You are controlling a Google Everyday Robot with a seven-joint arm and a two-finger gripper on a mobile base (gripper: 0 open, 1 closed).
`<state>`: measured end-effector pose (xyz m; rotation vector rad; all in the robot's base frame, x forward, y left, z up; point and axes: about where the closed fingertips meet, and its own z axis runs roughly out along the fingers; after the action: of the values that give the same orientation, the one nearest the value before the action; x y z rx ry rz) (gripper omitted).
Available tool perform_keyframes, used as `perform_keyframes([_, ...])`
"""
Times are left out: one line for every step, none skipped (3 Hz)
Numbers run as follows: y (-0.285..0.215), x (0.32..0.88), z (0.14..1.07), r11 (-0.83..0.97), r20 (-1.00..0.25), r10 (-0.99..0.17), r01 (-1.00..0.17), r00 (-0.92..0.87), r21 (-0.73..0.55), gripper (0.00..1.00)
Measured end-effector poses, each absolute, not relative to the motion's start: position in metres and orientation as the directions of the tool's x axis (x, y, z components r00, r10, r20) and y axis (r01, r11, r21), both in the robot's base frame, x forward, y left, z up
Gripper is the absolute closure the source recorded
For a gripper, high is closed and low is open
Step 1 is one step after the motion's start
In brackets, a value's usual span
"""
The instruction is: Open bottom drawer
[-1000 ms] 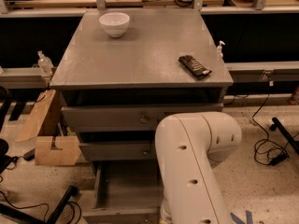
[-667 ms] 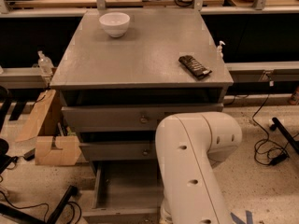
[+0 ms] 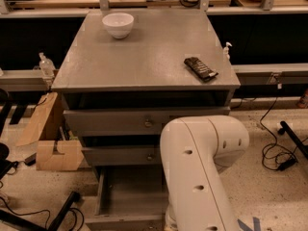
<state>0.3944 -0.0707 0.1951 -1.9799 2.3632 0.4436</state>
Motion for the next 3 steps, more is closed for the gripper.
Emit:
perform_keyframes([-0.0707, 0.3944, 0.1951, 0.151, -0.201, -0.961, -0.968, -0.192, 0.199, 0.36])
perform_keyframes([-0.0707, 0.3944, 0.1951, 0.151, -0.201, -0.961, -0.968, -0.192, 0.199, 0.12])
perform_keyframes([-0.0706, 0.3937, 0.1947, 0.151, -0.201, -0.961, -0.968, -0.192, 0.2, 0.0])
